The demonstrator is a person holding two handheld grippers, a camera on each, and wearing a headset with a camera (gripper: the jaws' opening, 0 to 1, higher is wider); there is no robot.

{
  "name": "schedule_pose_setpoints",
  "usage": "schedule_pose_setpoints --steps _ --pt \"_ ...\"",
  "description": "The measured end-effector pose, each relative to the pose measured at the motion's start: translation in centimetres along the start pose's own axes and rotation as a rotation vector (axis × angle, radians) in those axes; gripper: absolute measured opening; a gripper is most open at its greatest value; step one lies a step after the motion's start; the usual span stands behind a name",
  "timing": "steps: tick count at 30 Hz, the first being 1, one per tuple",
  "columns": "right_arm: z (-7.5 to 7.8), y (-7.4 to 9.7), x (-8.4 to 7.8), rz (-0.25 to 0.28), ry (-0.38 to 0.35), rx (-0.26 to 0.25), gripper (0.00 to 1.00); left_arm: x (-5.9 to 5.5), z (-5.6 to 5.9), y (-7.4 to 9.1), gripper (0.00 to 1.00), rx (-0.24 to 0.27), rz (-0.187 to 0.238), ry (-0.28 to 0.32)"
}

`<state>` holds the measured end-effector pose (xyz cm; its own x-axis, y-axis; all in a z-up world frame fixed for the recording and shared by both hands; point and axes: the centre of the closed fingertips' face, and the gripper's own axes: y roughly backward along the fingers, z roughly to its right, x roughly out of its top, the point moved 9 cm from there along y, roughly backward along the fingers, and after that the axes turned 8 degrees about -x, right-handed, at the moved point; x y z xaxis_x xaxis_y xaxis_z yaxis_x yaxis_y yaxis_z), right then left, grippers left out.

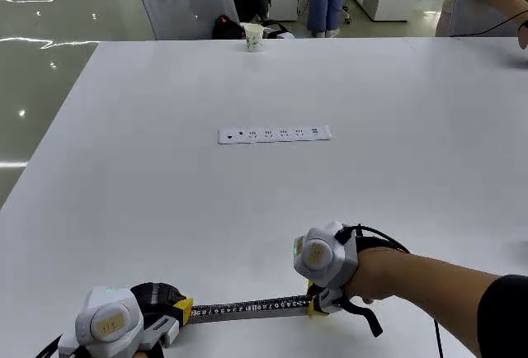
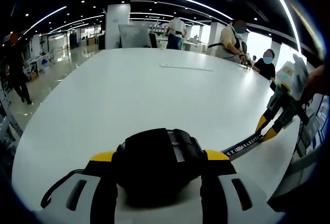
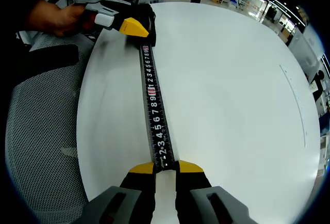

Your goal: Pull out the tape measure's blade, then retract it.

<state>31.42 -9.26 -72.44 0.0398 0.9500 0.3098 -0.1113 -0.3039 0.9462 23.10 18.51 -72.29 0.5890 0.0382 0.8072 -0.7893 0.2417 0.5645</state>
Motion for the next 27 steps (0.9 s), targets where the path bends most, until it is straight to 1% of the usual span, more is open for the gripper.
schedule_pose_setpoints --steps 5,9,11,27 --pt "0.03 -0.14 0.11 -0.003 0.014 0.002 0.11 -0.05 -0.04 -0.05 0.6 0.0 0.0 0.0" --pt "0.09 -0.23 0.16 0.0 0.013 0.003 0.11 -0.03 -0.06 -0.05 0.6 -0.001 -0.001 0.001" --pt "0.12 -0.26 0.19 0.005 0.001 0.004 0.11 0.0 -0.06 -0.04 0.6 -0.001 -0.001 0.001" --pt "0.03 -0.31 0.66 0.006 0.017 0.007 0.11 -0.05 -0.04 -0.1 0.6 -0.002 0.0 0.002"
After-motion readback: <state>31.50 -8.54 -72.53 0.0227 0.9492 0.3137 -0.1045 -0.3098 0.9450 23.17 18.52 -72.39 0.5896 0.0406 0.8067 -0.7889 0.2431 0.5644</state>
